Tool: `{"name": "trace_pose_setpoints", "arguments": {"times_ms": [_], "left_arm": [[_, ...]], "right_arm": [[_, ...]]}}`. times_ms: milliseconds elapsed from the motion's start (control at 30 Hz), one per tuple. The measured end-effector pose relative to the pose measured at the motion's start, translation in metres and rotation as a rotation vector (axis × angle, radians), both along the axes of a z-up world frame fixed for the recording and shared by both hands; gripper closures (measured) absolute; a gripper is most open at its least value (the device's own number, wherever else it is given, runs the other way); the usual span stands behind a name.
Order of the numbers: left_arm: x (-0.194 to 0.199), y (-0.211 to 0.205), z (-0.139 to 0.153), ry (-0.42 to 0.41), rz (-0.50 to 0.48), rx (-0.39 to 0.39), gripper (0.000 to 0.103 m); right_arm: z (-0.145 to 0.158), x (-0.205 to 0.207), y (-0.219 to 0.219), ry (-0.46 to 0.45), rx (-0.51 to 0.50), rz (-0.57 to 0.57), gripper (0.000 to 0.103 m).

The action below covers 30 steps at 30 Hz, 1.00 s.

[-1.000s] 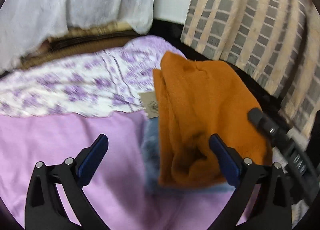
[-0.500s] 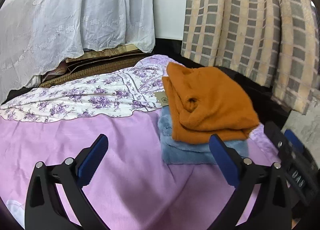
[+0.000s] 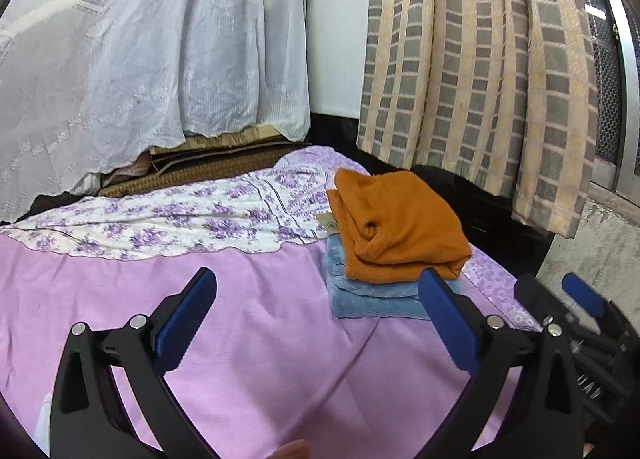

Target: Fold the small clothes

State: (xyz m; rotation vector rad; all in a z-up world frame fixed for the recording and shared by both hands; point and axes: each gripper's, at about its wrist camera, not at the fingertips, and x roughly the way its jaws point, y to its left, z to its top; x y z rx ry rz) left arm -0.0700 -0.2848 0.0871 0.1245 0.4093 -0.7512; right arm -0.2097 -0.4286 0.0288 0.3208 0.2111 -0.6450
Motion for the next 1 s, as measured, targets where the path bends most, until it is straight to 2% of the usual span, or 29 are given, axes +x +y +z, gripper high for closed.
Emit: {"name": "trace_pose_setpoints", "arguments": {"times_ms": [167,333,633,1000], "left_arm": [[-0.014,0.014,0.008,-0.028,0.001,-0.01,0.005],[-0.022,0.023,0.015,-0.037,-0.002,-0.022,0.005],[-0.032,0.024,0.016,-0.055,-0.014,-0.011,0.005],[-0.032,0.018,0.01,-0.05,-0.017,0.012,0.005]], "right_arm": [[0.017,-0.007,0.016,-0.003,-0.016,0.013,0.004],[0.028,-0.013,0.028,0.044,-0.051,-0.003,0.004],[0.03,-0.021,0.033,0.075,-0.04,0.037,0.004],[0.031,-0.023,0.036,0.064,-0.028,0.056,0.004]]}}
